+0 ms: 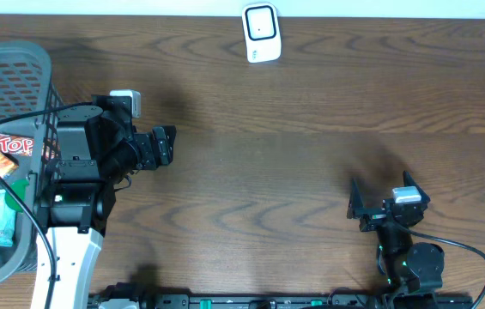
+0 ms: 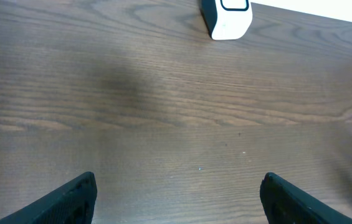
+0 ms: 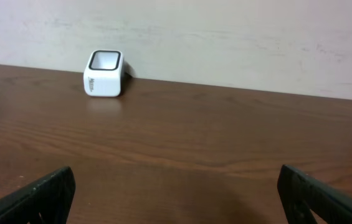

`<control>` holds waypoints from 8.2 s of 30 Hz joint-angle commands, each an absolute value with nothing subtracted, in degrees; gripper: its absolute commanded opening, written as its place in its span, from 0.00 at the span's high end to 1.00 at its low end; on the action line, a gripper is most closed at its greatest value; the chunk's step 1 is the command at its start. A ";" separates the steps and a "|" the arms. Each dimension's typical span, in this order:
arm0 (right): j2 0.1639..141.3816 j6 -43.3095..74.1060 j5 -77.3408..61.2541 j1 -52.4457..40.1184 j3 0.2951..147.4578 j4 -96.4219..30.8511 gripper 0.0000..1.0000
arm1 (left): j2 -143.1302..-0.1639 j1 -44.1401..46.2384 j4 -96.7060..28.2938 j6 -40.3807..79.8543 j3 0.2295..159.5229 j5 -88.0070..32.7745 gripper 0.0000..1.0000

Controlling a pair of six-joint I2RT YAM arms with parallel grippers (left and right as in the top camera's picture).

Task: Scan the item barcode
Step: 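Move the left gripper over the basket toward the green-capped container, then lower the left gripper into the basket and grasp the green-capped container, then lift the container out and set it upright on the table center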

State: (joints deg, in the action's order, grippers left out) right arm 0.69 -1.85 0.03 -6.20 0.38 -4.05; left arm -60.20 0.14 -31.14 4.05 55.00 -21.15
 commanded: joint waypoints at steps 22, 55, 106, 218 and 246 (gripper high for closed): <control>0.43 -0.89 0.56 -6.42 0.32 -4.29 0.01 | -59.79 0.30 -41.80 3.25 66.13 -6.22 0.16; 0.43 -0.89 0.56 -6.42 0.32 -4.29 0.01 | -66.52 -32.32 -57.39 23.75 85.43 -1.89 0.16; 0.78 -0.89 0.56 -6.42 0.32 -4.29 0.01 | -92.47 -41.25 -62.63 39.72 81.19 5.72 0.16; 0.78 -0.89 0.56 -6.42 0.32 -4.29 0.01 | -102.80 22.48 -60.75 112.01 76.86 1.15 0.41; 0.78 -0.89 0.56 -6.42 0.32 -4.29 0.01 | -107.44 24.45 -48.23 104.92 77.32 -1.91 0.09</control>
